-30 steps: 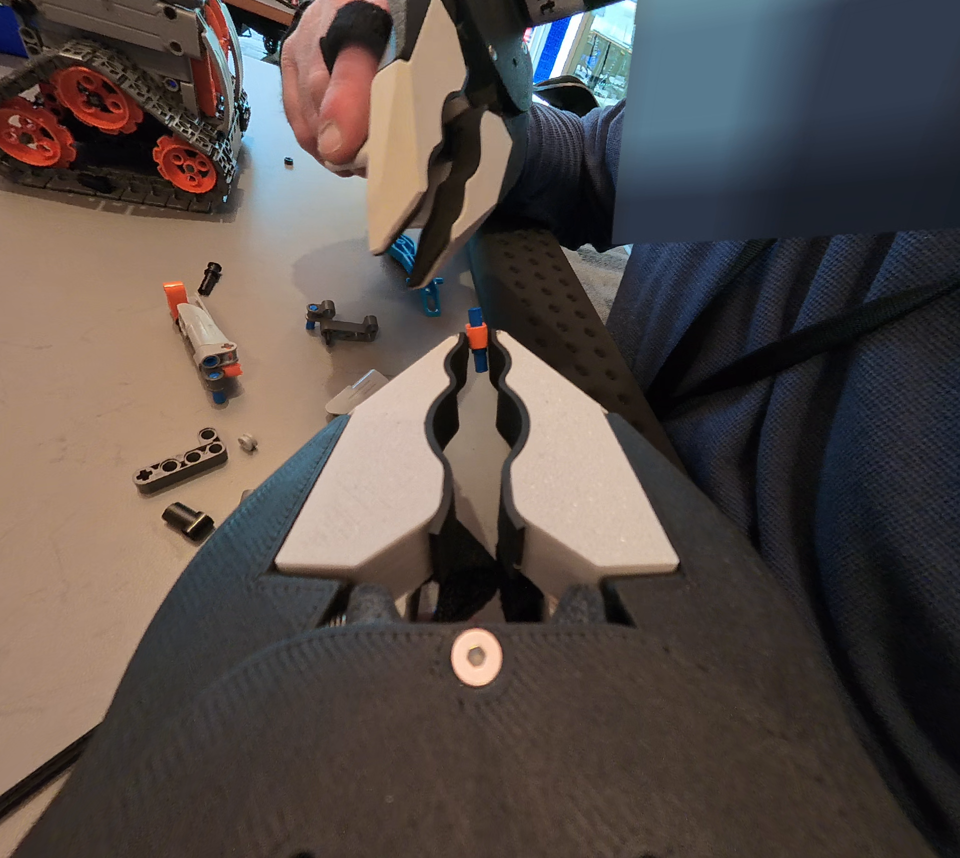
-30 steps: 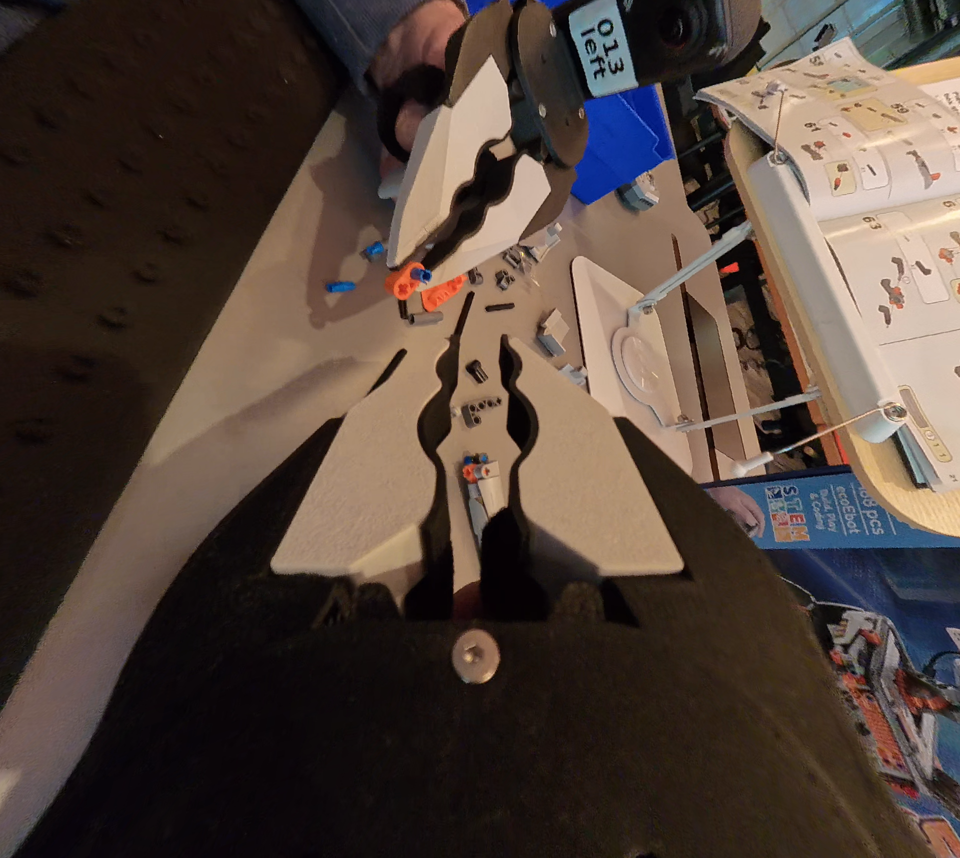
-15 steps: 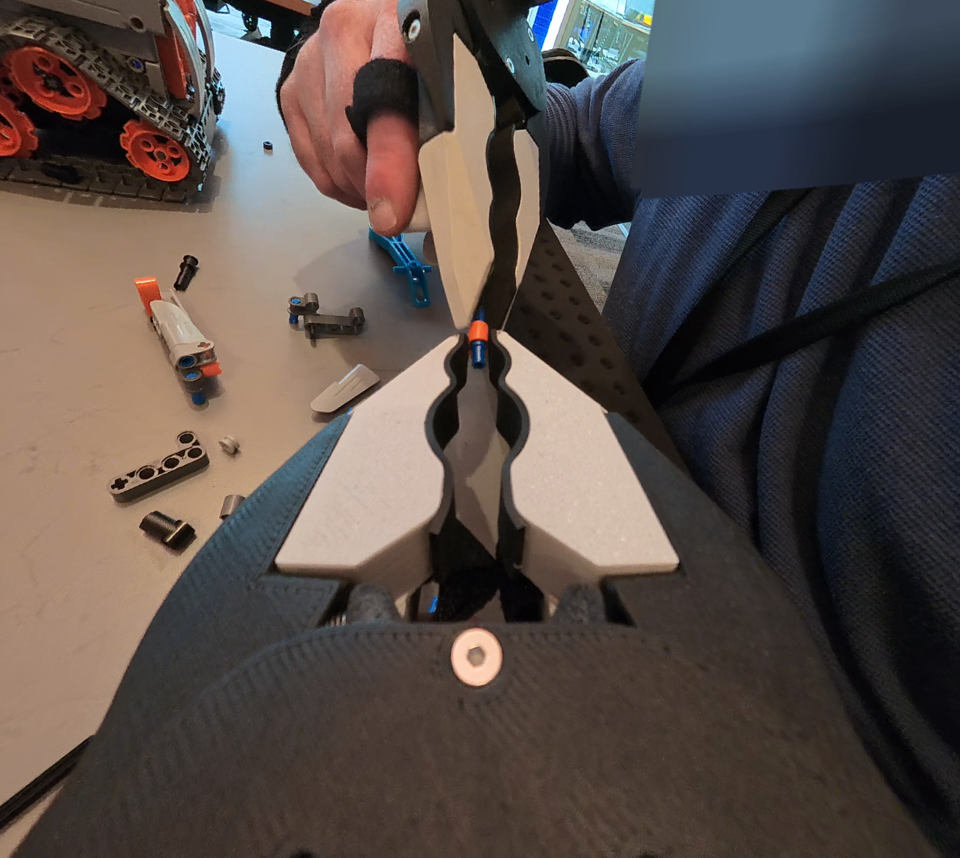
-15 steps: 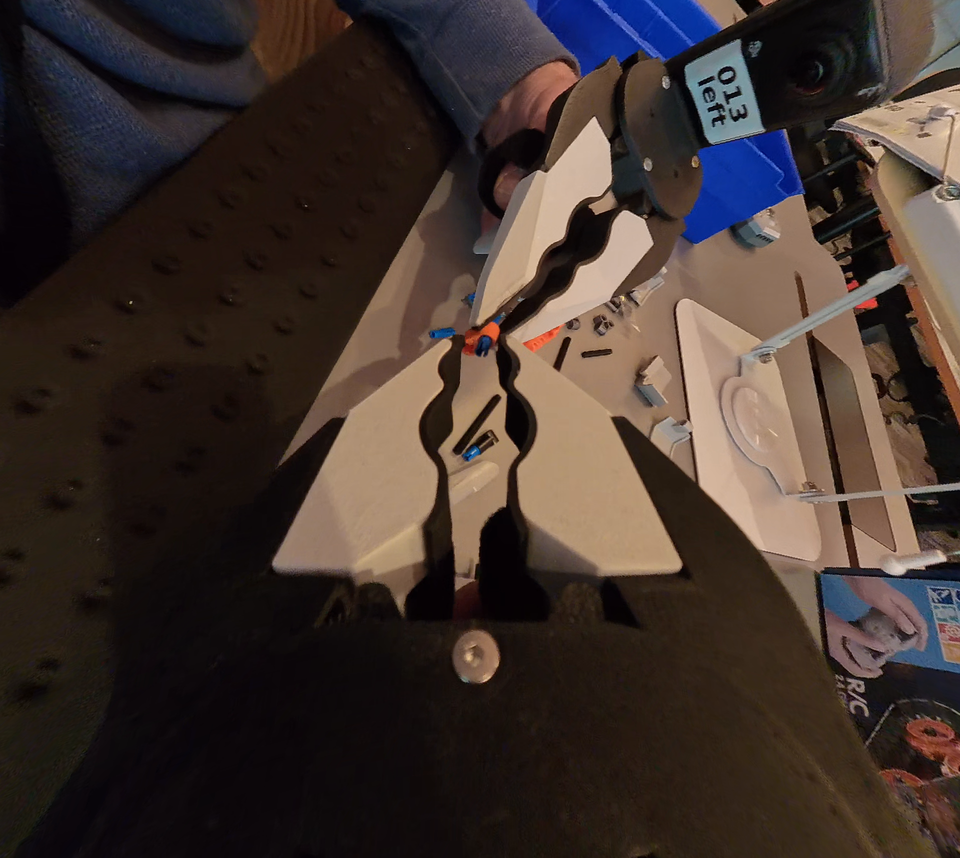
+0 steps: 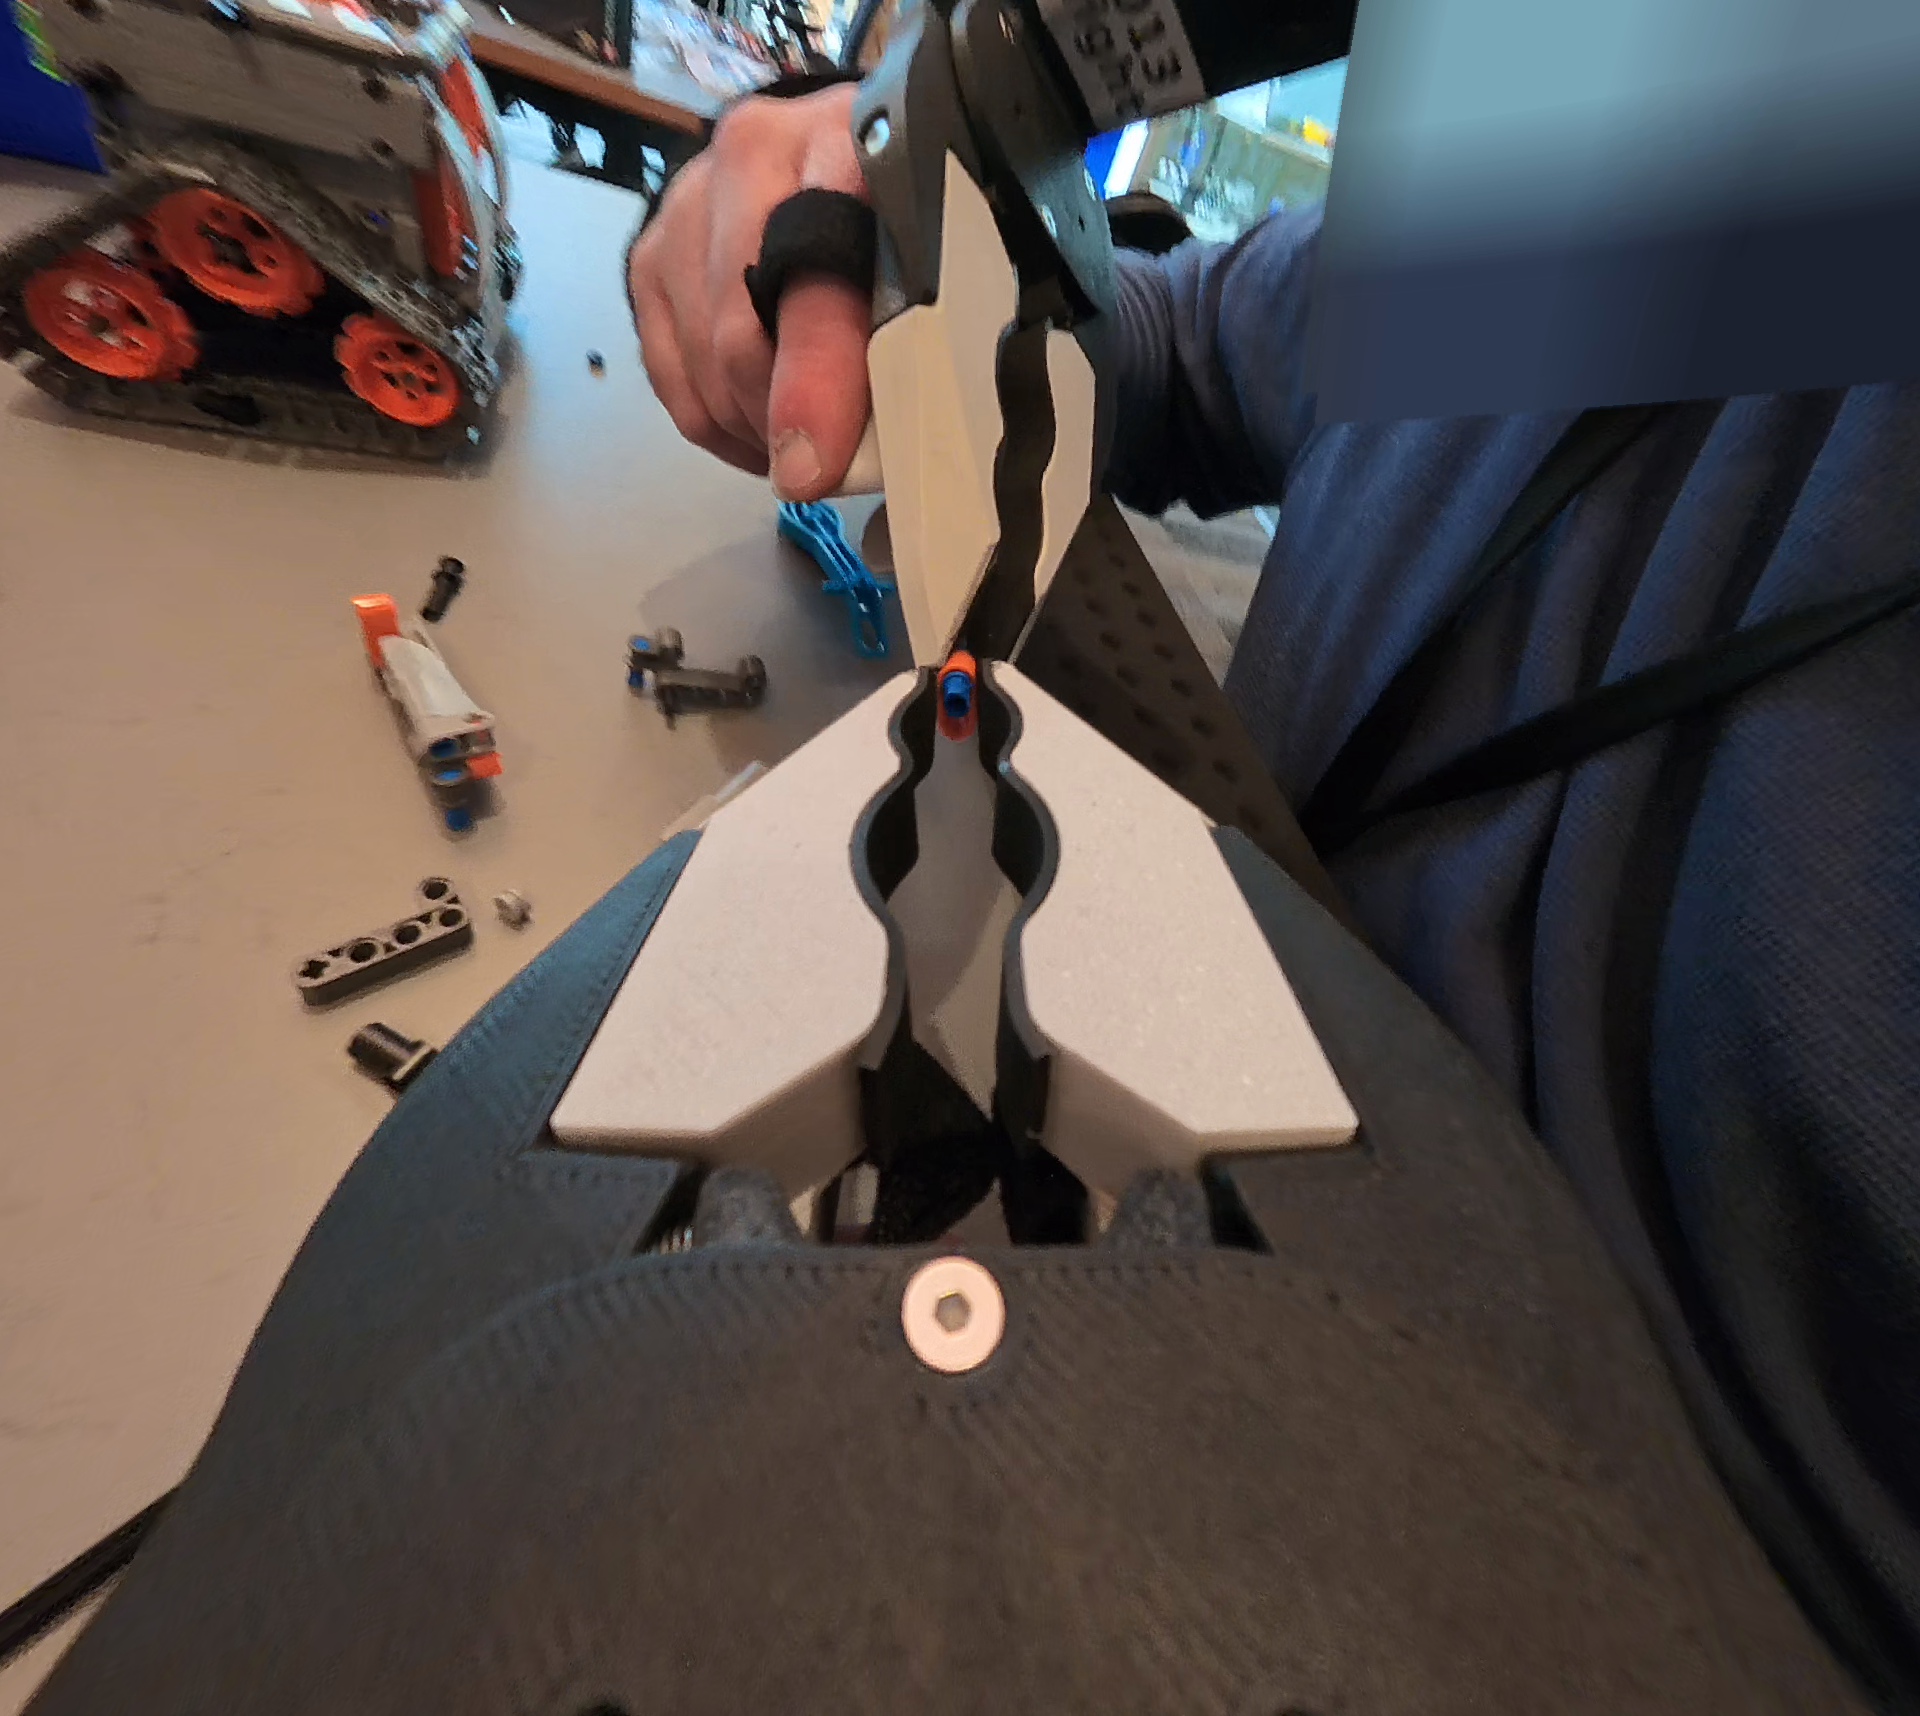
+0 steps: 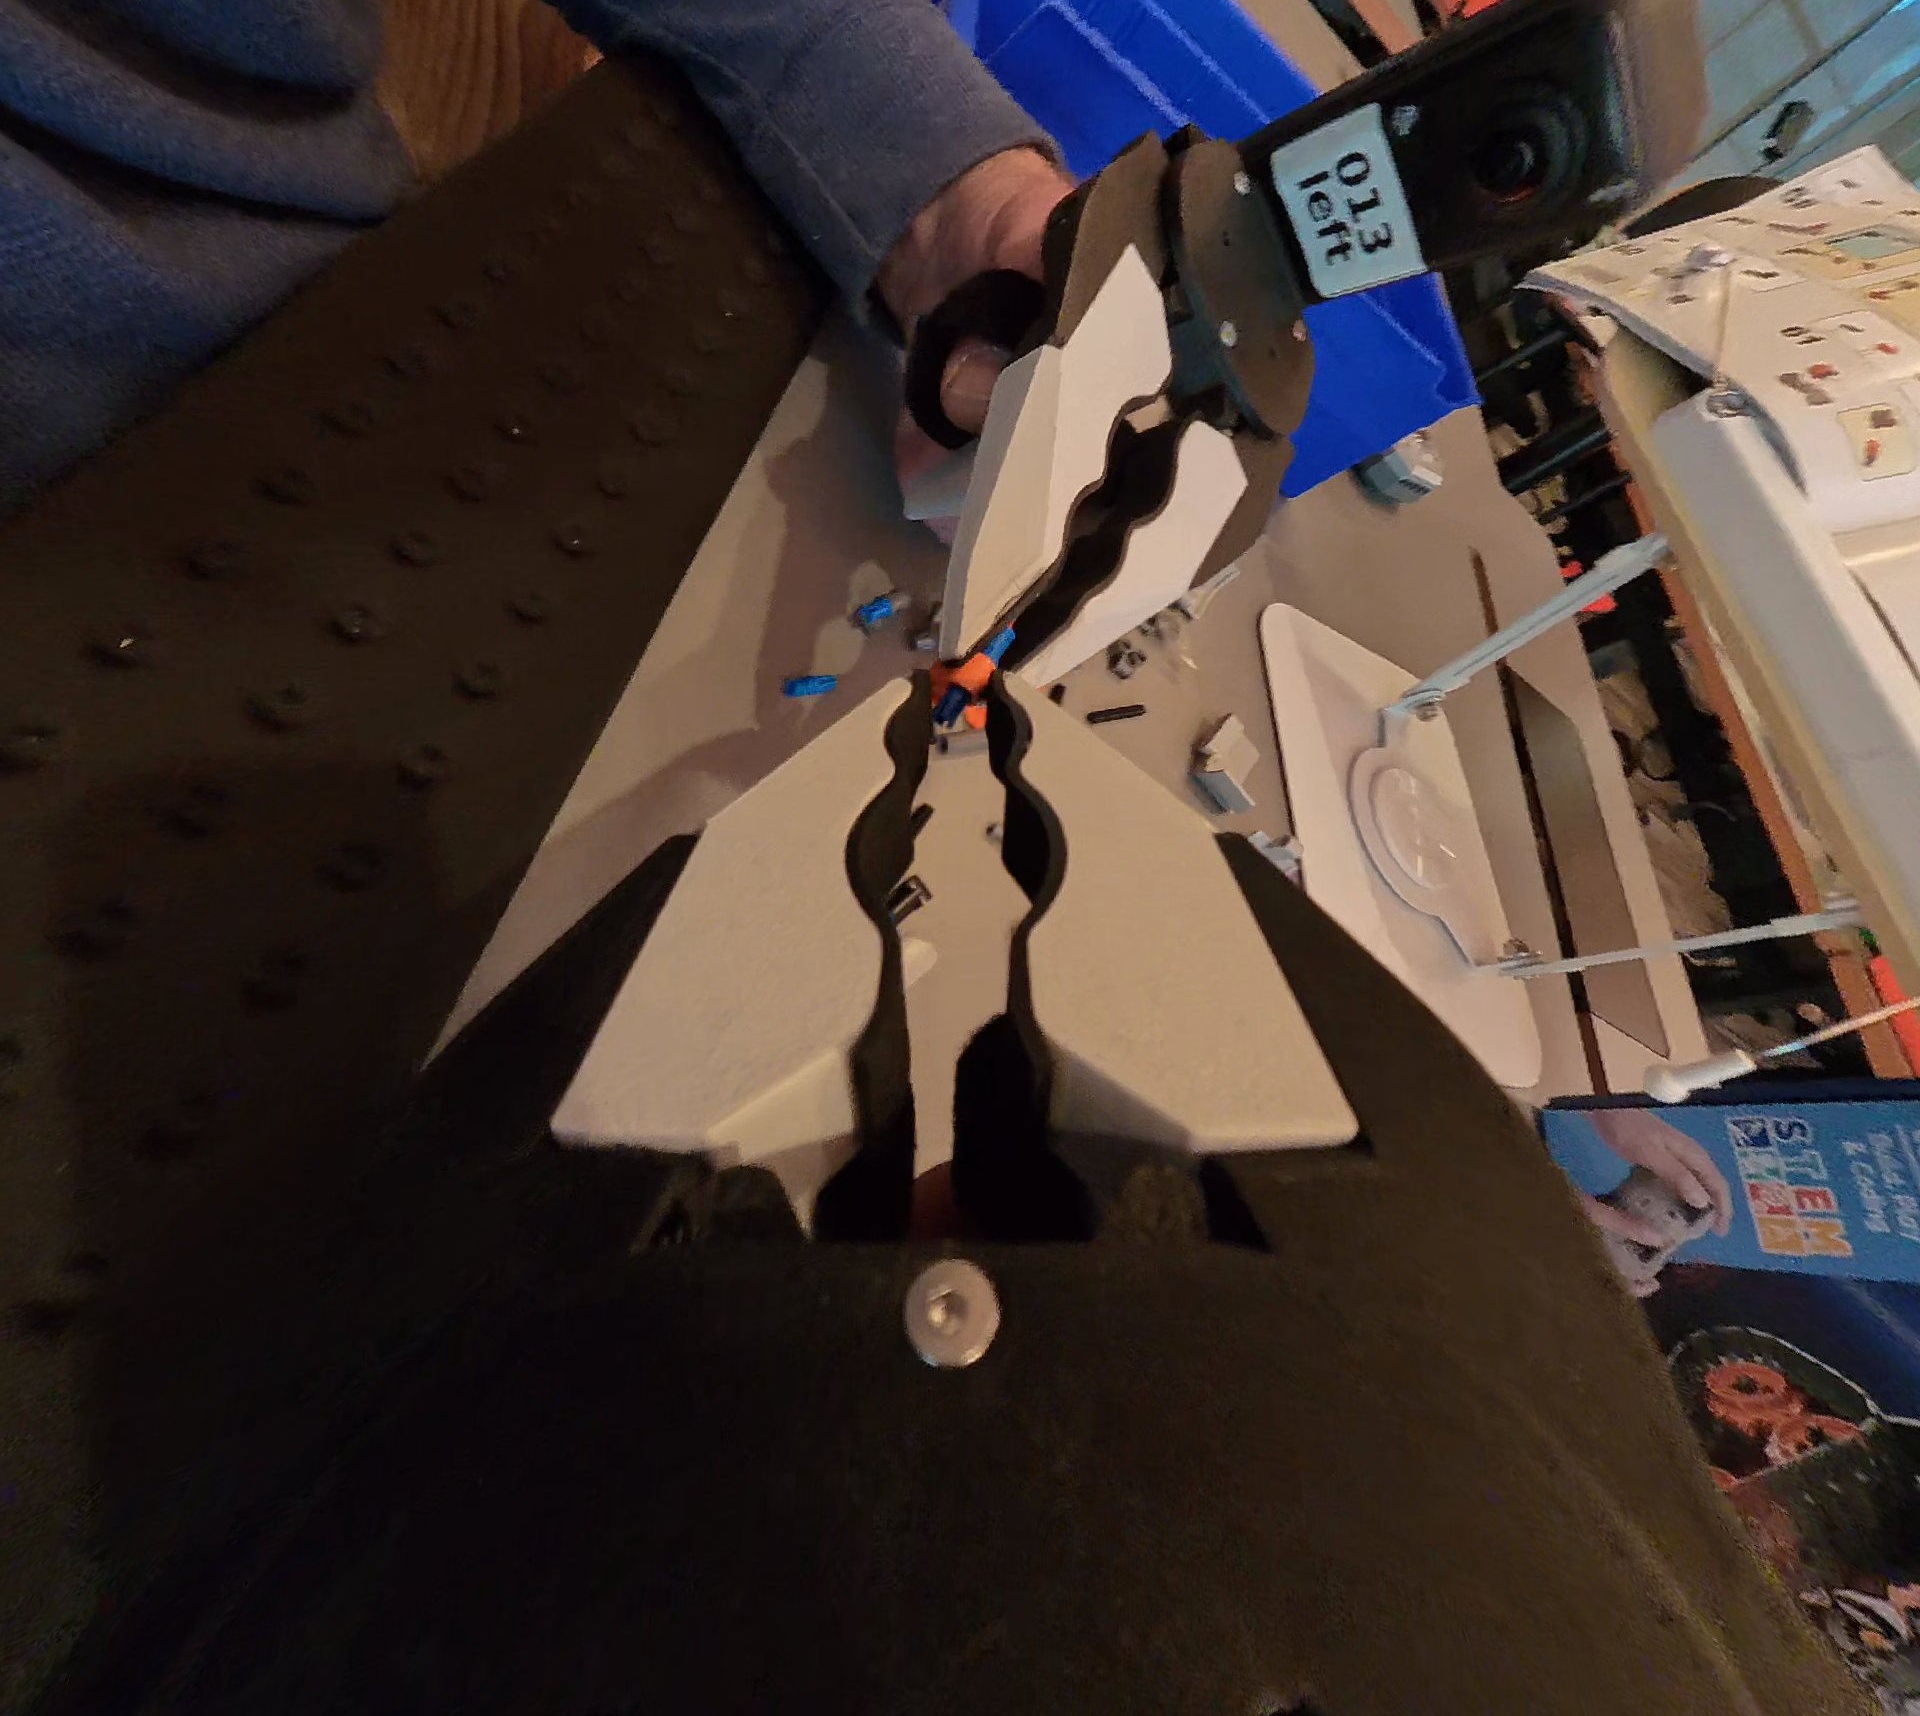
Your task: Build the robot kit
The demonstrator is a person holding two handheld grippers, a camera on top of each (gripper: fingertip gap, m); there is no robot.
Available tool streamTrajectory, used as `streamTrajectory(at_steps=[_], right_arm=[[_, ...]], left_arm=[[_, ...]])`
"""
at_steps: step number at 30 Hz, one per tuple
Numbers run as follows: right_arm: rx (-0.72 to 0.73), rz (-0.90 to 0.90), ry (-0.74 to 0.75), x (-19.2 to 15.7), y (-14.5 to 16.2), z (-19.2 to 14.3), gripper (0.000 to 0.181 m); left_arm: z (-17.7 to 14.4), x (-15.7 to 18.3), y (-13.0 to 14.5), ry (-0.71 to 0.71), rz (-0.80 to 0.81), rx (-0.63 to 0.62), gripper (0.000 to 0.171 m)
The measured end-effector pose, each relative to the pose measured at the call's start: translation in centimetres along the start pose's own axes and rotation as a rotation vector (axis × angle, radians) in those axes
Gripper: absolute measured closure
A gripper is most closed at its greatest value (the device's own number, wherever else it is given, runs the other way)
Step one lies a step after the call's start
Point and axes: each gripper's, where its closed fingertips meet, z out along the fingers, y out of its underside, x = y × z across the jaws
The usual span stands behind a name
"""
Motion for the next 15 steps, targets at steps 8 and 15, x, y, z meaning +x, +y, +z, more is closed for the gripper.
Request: streamTrajectory(at_steps=[8, 15], right_arm=[[0.044, 0.033, 0.146, 2.7, -0.4, -0.4, 0.174], [0.098, 0.133, 0.193, 4.0, -0.8, -0.5, 0.174]], left_arm=[[-1.1, -1.1, -2.3, -0.057, -0.019, 0.132, 0.166], [-1.7, -1.5, -3.5, -0.084, -0.022, 0.205, 0.166]])
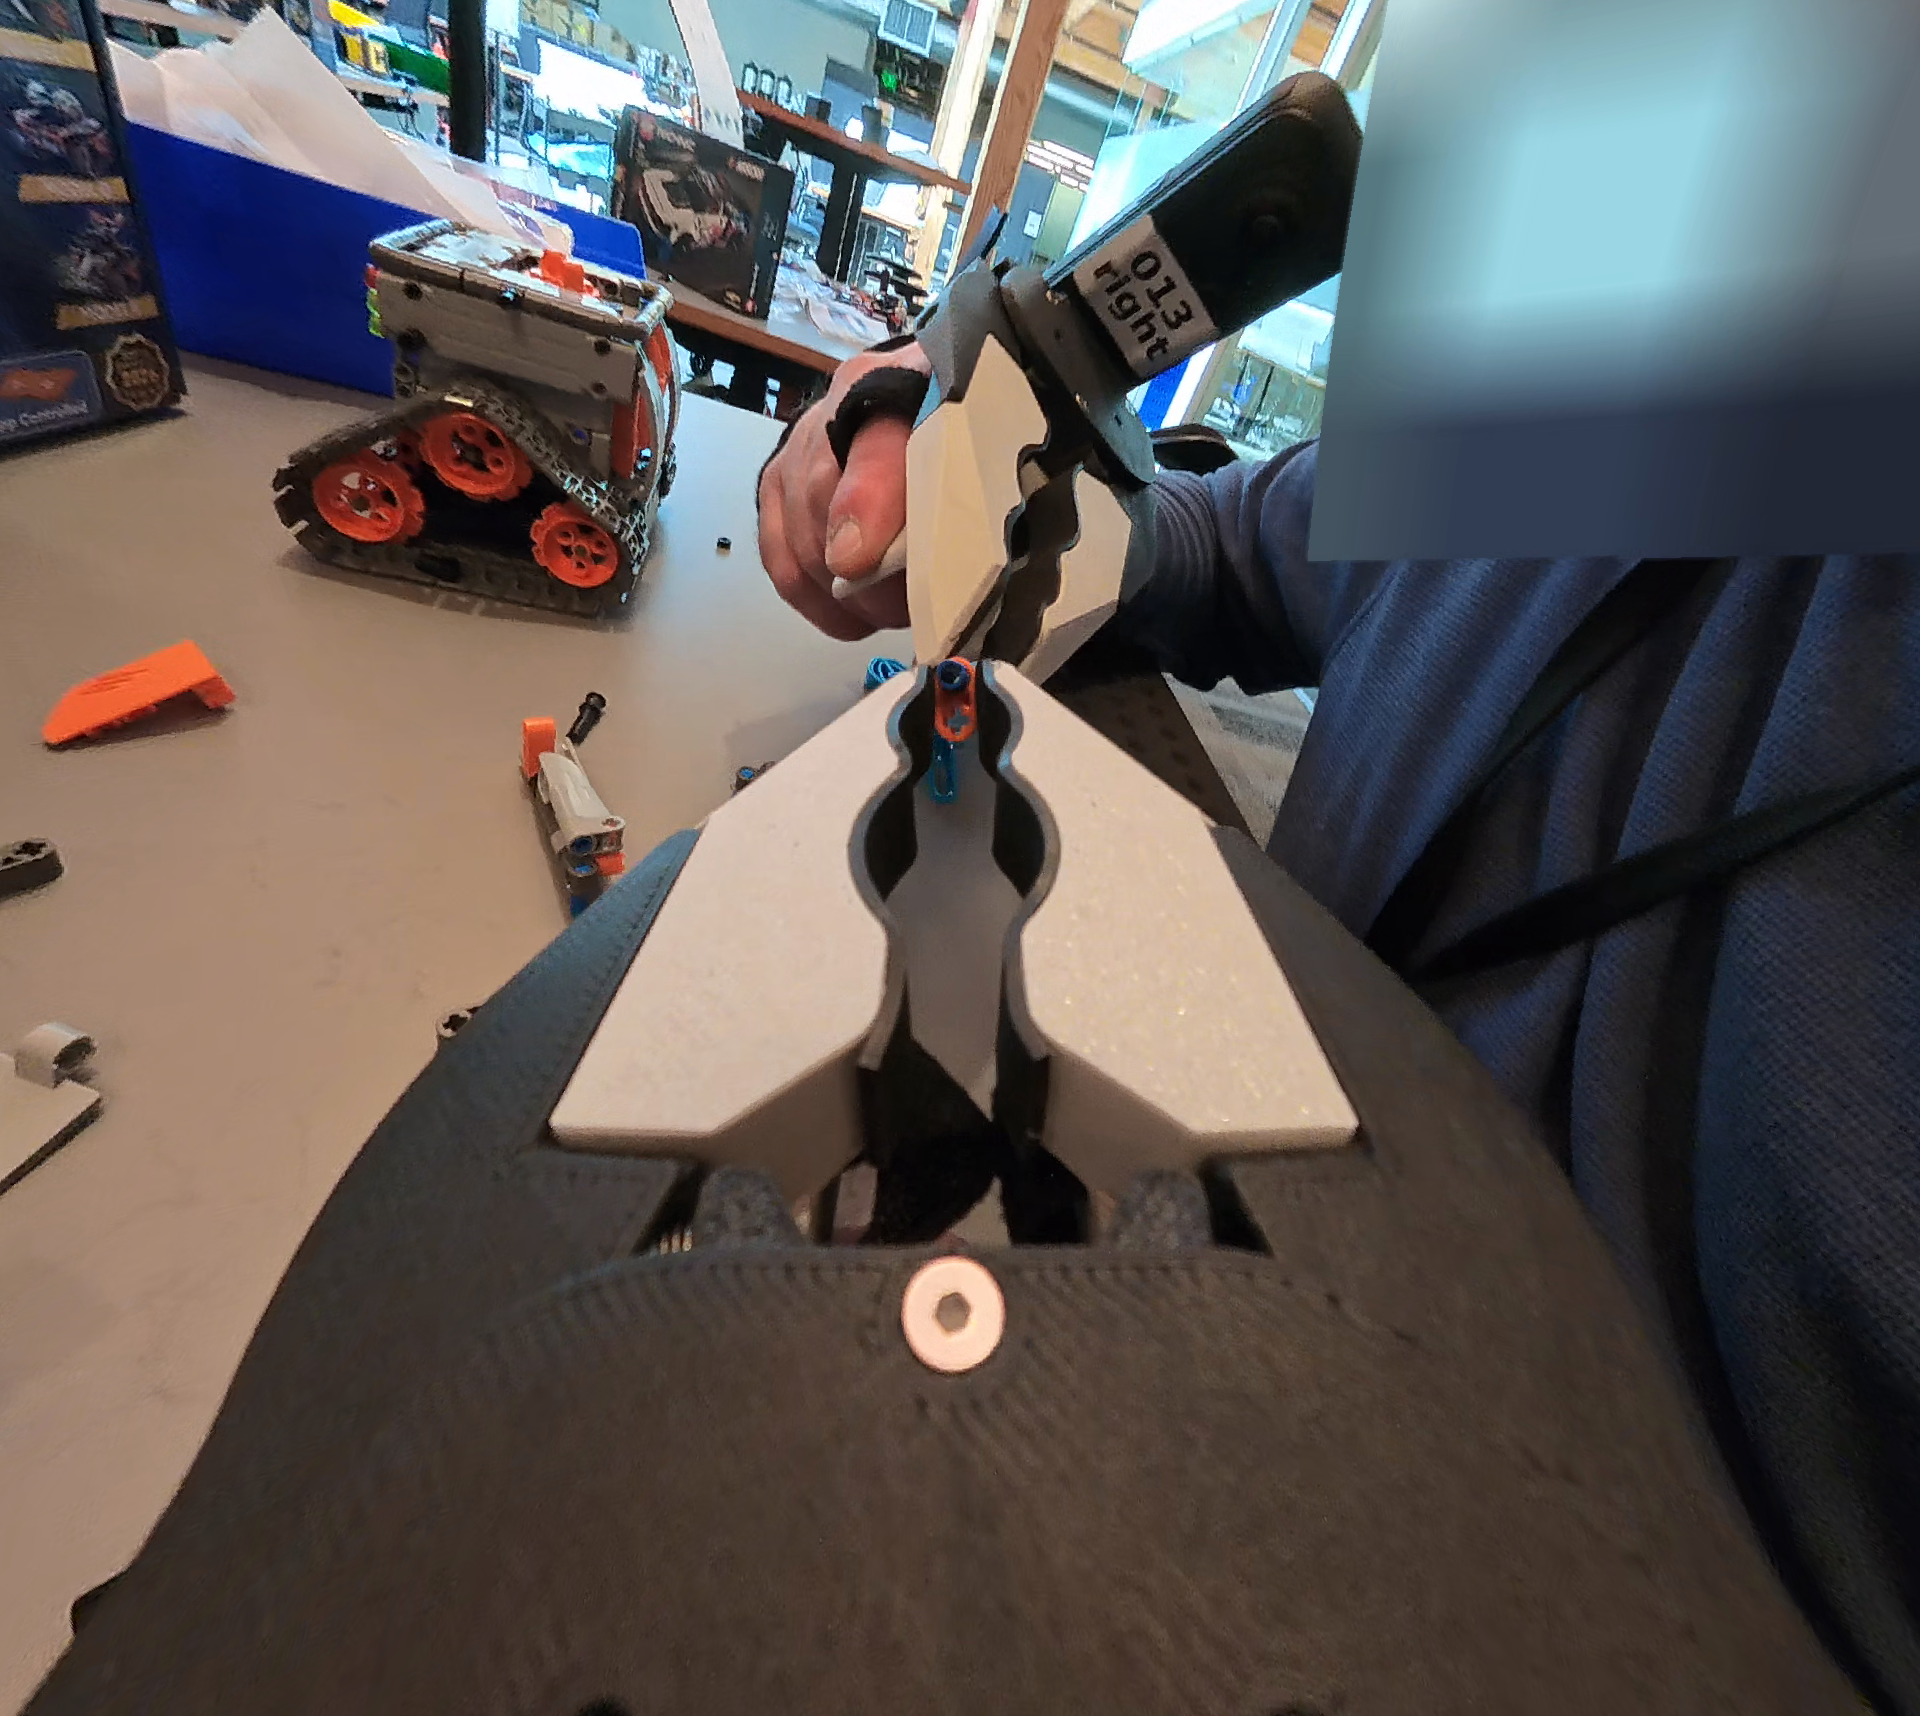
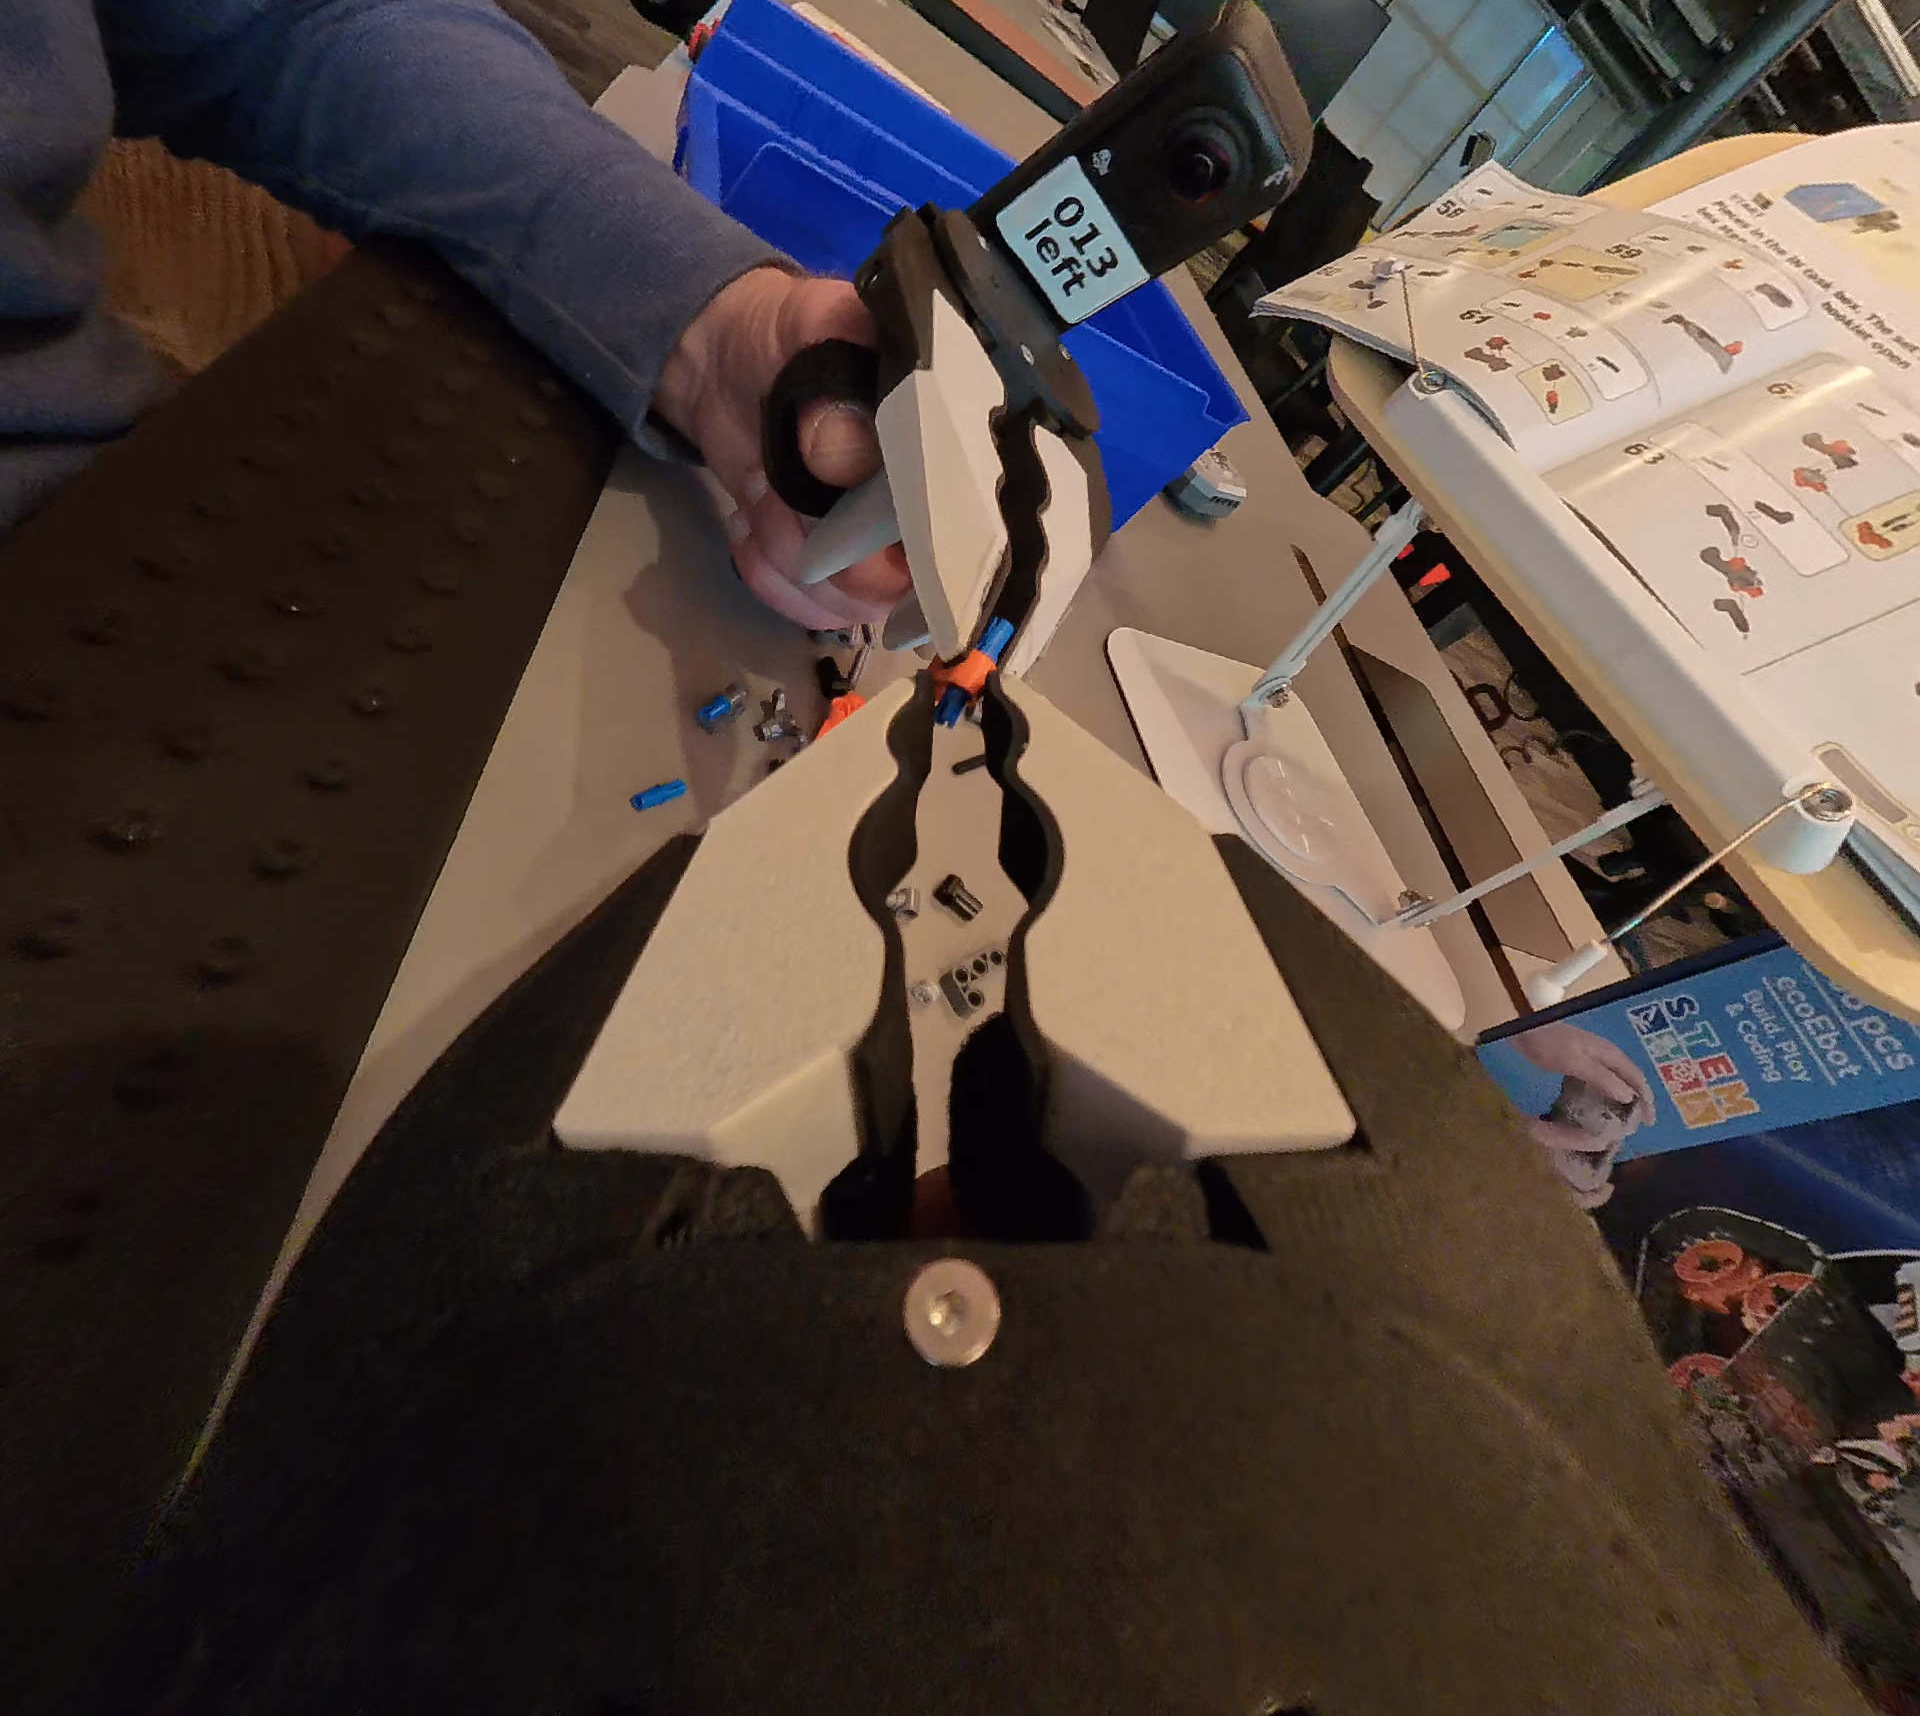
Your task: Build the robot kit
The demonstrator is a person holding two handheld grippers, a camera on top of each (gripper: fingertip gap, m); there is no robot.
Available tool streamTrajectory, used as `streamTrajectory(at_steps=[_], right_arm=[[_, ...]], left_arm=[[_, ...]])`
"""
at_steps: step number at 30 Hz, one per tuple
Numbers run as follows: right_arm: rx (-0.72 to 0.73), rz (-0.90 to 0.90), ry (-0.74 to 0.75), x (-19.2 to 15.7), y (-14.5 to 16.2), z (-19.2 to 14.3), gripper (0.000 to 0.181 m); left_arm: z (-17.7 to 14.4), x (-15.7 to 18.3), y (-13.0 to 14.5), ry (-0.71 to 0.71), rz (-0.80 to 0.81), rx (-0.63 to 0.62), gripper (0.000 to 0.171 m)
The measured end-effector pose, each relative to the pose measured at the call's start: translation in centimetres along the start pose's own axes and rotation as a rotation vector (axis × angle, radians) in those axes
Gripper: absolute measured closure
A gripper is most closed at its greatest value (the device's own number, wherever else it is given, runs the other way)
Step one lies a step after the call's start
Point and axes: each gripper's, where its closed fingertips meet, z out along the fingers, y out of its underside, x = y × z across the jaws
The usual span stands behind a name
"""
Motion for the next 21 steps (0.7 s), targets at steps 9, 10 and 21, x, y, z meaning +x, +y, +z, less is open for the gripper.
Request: streamTrajectory(at_steps=[9, 10, 21], right_arm=[[0.026, 0.036, 0.022, 0.7, -0.4, -0.1, 0.175], [0.029, 0.044, 0.022, 0.7, -0.4, -0.1, 0.175], [0.06, 0.099, 0.036, 1.4, -0.6, -0.2, 0.175]], left_arm=[[-0.1, -0.2, -0.7, -0.013, 0.001, 0.038, 0.166], [-0.1, -0.2, -0.7, -0.013, 0.001, 0.04, 0.166], [-0.2, -0.5, -1.2, -0.024, -0.022, 0.069, 0.164]])
